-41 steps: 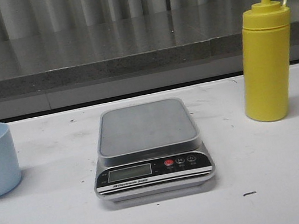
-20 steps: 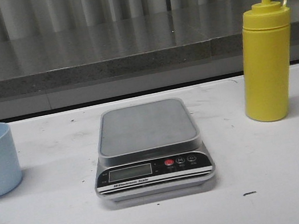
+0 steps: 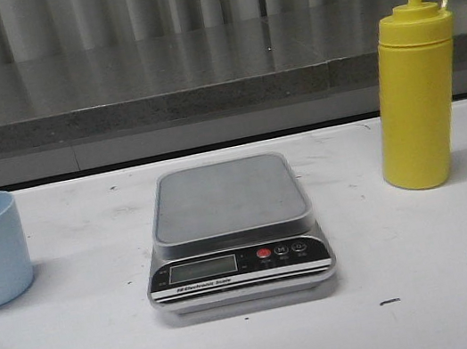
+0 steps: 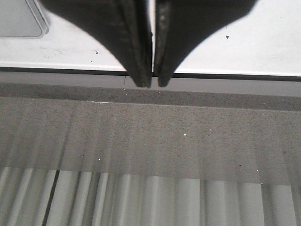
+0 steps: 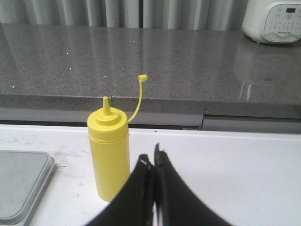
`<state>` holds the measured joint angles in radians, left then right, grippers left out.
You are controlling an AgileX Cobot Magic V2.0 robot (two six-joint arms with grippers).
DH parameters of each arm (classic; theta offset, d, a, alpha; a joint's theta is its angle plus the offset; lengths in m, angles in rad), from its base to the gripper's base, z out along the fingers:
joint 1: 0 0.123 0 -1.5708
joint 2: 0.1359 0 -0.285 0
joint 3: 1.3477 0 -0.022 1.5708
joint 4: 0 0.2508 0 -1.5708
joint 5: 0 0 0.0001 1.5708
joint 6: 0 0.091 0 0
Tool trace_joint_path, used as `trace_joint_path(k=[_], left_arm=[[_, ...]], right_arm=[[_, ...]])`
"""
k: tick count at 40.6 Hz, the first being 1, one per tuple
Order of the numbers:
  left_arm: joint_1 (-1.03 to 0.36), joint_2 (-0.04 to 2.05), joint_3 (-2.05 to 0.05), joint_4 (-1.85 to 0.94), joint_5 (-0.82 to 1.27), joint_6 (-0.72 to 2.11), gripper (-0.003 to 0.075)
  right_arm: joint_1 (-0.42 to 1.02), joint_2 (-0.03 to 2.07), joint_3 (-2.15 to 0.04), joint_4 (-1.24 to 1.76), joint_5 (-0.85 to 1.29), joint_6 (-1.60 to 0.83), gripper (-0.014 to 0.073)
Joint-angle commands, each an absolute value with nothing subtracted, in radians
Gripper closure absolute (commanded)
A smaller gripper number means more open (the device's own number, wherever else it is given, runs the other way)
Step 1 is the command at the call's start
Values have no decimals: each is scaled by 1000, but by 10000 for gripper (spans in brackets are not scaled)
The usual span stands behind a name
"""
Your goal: Pour seasoning into cup on scale with both arms
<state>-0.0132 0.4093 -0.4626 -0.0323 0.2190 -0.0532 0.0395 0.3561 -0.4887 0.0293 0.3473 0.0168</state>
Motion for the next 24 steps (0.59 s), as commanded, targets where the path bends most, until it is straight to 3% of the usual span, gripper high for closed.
trace_joint_path(k=[1,7,9,11,24], left_arm=[[-16,422,-501,-34,142,-60,541],[-16,422,-501,-34,140,-60,106],[-16,422,-501,-34,142,-60,17],[-16,422,-499,-34,142,-60,28],[-19,425,-490,-49,108,-60,151]], right_arm=[[32,371,-526,31,276,16,520],[32,371,-526,31,276,16,133],[32,371,-526,31,276,16,18],[32,371,-526,31,276,16,-32],[32,371,-526,31,275,16,-8]])
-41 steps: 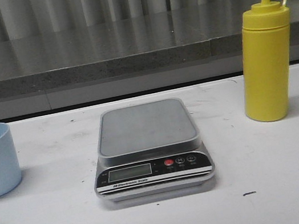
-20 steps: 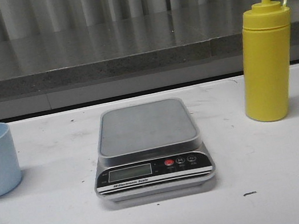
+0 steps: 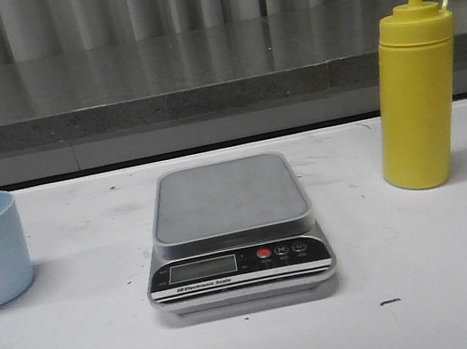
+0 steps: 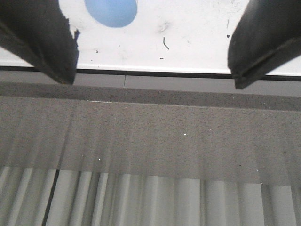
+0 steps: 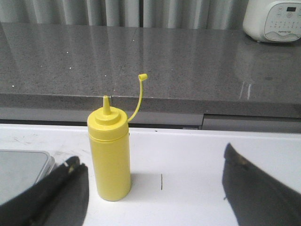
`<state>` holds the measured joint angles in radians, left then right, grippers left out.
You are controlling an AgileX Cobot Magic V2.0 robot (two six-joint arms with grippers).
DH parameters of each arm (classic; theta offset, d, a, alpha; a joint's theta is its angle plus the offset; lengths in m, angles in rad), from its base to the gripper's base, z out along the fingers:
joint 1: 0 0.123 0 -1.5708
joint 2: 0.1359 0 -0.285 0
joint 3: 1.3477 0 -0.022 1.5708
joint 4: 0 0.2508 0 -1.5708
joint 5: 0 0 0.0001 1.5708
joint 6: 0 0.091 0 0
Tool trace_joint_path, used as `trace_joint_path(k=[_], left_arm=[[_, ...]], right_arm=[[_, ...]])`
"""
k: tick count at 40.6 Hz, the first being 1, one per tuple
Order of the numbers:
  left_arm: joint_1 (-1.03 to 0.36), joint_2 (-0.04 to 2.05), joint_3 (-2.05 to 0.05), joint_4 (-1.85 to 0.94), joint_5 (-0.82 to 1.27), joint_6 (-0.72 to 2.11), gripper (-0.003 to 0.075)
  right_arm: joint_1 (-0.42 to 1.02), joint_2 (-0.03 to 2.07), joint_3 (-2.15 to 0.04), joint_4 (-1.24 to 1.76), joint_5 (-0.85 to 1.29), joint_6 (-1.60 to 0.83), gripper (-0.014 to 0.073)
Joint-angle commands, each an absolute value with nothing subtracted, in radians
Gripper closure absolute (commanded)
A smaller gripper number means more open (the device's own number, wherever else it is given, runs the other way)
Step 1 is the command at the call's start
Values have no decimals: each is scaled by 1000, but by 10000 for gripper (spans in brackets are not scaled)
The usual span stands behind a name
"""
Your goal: Pour seasoning into cup on scale with both arms
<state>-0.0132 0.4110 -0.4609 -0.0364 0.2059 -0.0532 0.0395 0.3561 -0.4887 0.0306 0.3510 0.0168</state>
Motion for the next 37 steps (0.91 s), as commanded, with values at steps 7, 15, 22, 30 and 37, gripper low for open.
trace_joint_path(k=[7,15,22,30,37], left_arm=[[-42,541,-531,-52,140,-60,175],[-175,733,-633,-50,223,-56,175],[-324,951,-764,-11,359,-24,175],[-400,1194,-946,0,583,-24,175],[-404,1374,-1085,0,792,-24,175]], right_arm=[[32,371,-526,31,275,16,-8],[32,371,-526,31,275,16,-8],[32,371,-526,31,275,16,-8],[32,371,-526,31,275,16,-8],[32,371,-526,31,277,16,-8]])
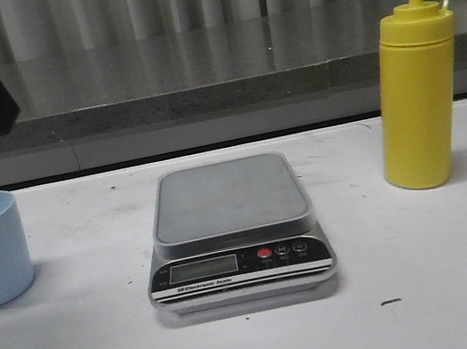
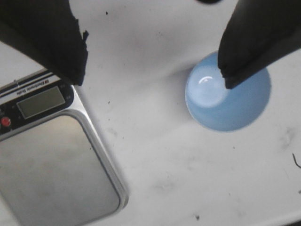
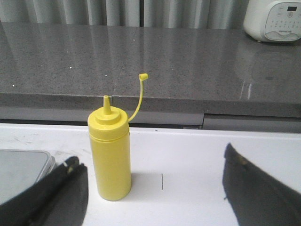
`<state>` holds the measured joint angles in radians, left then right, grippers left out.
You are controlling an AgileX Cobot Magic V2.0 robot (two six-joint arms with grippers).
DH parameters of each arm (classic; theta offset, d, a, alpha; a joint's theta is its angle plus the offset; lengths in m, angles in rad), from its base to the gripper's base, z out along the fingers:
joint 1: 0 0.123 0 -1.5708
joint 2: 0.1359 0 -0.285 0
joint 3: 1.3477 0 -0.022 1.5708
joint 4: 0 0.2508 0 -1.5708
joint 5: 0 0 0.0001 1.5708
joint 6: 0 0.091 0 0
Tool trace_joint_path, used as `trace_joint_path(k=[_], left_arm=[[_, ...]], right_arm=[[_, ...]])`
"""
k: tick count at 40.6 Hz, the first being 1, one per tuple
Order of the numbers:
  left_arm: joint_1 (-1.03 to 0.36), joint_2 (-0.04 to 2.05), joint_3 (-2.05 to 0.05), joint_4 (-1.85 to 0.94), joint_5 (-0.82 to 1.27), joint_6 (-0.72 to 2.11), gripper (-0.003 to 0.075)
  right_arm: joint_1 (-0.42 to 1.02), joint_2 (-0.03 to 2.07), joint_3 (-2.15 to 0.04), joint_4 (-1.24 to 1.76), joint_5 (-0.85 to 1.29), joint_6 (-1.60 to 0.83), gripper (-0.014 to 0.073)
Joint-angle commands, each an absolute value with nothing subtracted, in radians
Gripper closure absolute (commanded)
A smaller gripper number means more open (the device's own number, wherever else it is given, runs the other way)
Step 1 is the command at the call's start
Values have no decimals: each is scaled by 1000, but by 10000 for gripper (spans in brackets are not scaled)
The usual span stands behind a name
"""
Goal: Pour seasoning into cup on scale with both arms
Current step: 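Lower the left gripper onto the light blue cup and grasp its rim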
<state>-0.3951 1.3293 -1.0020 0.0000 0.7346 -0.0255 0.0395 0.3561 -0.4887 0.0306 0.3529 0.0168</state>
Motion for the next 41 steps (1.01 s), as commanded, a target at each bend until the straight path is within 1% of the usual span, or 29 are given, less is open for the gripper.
trace_joint_path(k=[1,6,14,28,31,33,36,38,41], left_arm=[[-404,1394,-1099,0,813,-24,175],[-404,1492,-1148,0,864,-24,175],[-404,1607,-1171,64,838,-53,175],[-404,1695,-1171,83,779,-63,180],[-404,1703,-1171,88,783,-63,227],[-404,1703,-1171,88,788,-63,286],[-404,1703,-1171,88,787,-63,395],[-404,1703,-1171,90,787,-63,491],[-404,1703,-1171,90,789,-63,609]], right_arm=[[32,371,-526,31,278,16,-8],[32,371,-526,31,285,16,-8],[32,371,-526,31,285,16,-8],[32,371,-526,31,286,16,-8],[32,371,-526,31,286,16,-8],[32,371,-526,31,286,16,-8],[32,371,-526,31,286,16,-8],[32,371,-526,31,286,16,-8],[32,371,-526,31,286,16,-8]])
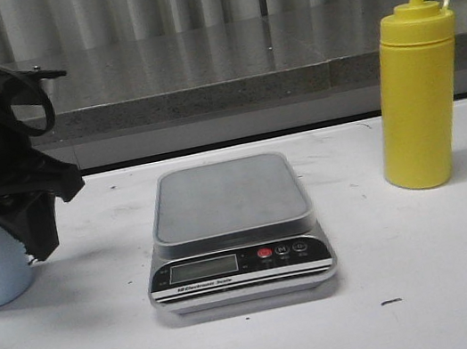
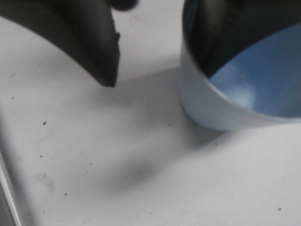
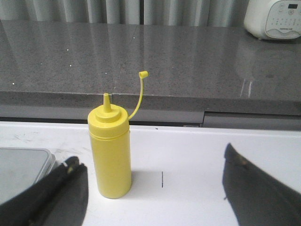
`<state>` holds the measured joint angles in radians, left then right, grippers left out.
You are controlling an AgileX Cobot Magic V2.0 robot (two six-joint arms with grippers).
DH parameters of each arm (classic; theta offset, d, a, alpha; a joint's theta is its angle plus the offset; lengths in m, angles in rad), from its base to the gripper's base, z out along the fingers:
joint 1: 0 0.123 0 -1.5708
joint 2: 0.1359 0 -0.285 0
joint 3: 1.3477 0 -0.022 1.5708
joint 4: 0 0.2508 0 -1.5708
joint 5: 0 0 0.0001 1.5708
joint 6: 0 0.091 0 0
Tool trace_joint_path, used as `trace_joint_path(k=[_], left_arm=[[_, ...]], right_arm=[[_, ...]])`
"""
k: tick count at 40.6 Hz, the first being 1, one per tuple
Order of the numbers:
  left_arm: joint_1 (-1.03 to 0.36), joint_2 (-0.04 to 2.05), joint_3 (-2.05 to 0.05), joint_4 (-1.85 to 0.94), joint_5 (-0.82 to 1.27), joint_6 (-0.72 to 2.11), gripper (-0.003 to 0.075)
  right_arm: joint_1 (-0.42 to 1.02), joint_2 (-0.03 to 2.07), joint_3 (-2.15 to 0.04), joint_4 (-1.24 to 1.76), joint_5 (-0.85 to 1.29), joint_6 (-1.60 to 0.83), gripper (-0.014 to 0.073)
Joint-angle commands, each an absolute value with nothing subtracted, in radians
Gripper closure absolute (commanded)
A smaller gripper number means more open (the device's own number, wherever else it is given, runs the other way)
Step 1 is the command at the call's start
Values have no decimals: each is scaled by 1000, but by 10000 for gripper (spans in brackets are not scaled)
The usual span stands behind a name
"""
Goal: Pour seasoning into cup on scale with both arms
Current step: 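Lower the left gripper onto the light blue cup and grasp its rim, then lift the blue cup with the left gripper and carry it over the scale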
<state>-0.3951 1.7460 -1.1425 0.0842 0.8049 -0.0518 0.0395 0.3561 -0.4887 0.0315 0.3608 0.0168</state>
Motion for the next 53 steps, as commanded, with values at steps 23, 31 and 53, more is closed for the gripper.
trace_joint_path(k=[23,31,53], left_arm=[[-414,1703,-1415,90,1079,-63,740],[-480,1703,-1546,86,1154,-63,740],[-722,1919,-1847,23,1201,-63,740]], right_arm=[[32,371,-526,31,290,16,-8],[32,371,-526,31,290,16,-8],[32,371,-526,31,290,16,-8]])
